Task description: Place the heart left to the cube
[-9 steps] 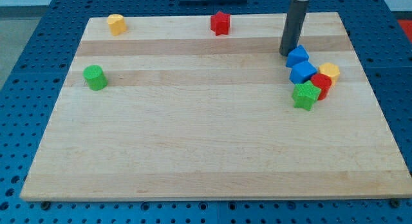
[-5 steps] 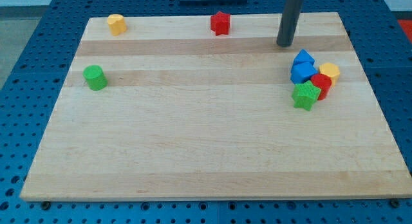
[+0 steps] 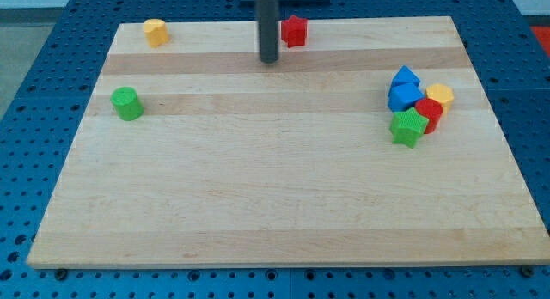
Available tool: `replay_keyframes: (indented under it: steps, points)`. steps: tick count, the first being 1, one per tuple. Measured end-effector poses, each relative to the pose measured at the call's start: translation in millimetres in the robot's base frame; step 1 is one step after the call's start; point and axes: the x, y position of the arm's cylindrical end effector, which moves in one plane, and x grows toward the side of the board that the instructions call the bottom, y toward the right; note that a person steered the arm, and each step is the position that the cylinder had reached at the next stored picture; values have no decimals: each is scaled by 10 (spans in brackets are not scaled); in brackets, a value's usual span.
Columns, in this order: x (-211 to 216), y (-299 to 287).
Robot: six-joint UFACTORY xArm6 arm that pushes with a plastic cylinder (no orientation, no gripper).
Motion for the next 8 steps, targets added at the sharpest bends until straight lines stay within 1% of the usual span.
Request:
replay_keyframes:
  steps: [1, 3, 4, 8]
  points:
    - [-169, -421]
    - [-821, -804]
    - [-947, -997]
    - [-951, -2080]
